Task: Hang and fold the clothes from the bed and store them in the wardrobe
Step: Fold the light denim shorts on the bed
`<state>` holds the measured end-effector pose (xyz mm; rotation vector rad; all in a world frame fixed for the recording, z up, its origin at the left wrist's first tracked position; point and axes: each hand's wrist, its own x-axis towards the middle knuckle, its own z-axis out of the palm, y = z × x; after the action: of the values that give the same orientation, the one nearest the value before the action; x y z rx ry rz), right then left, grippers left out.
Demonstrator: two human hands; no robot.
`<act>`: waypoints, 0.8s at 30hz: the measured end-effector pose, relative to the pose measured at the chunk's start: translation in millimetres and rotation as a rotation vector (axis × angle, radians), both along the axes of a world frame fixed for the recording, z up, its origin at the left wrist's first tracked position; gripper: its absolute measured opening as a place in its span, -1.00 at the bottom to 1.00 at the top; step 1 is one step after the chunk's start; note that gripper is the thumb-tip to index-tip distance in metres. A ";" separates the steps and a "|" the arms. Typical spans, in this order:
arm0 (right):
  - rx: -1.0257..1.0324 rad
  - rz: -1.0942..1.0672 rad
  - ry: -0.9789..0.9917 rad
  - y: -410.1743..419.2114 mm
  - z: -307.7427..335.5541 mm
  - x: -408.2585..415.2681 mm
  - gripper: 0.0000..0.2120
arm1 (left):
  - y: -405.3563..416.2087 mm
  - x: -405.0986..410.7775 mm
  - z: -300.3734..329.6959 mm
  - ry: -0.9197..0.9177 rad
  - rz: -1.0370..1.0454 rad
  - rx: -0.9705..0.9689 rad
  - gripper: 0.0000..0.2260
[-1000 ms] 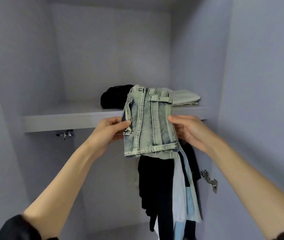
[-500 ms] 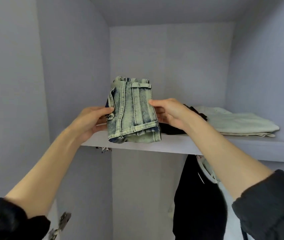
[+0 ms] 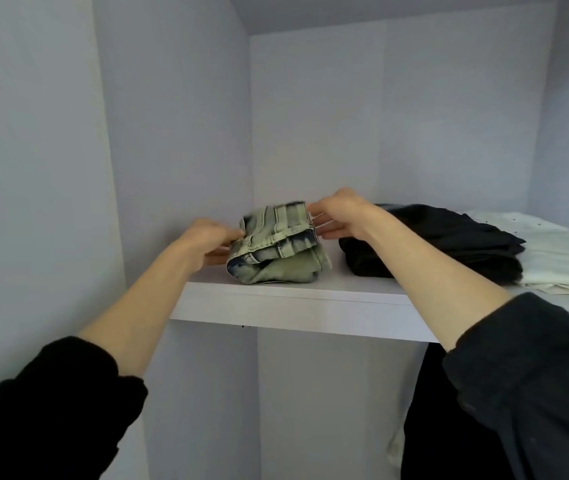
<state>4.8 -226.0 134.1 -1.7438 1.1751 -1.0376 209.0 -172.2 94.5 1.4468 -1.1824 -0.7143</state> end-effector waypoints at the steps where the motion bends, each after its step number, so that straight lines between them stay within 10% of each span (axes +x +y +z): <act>1: -0.077 -0.048 0.007 -4.7 1.8 -2.2 -0.82 | -5.7 -0.2 0.3 -0.105 0.026 -0.009 -0.71; 6: -0.479 -0.268 0.558 -28.1 3.2 -33.0 -0.64 | 0.7 -9.3 8.7 -0.532 -0.319 -0.016 -0.73; 10: -0.365 -0.252 1.021 -46.2 -2.5 -69.1 -0.54 | -2.4 -4.7 14.2 -0.623 -0.585 0.175 -0.41; 13: -0.238 -0.147 0.904 -52.1 -13.0 -93.1 -0.46 | -18.9 -14.2 20.7 -0.738 -0.642 0.245 -0.14; 24: -0.250 -0.112 1.058 -82.2 -40.0 -109.7 -0.49 | -143.1 -93.0 61.9 -1.401 -0.224 0.520 -0.52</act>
<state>-104.9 -308.2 94.1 -2.5582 1.8209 -0.2489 116.0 -315.3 156.4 2.3831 -2.3343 -0.0137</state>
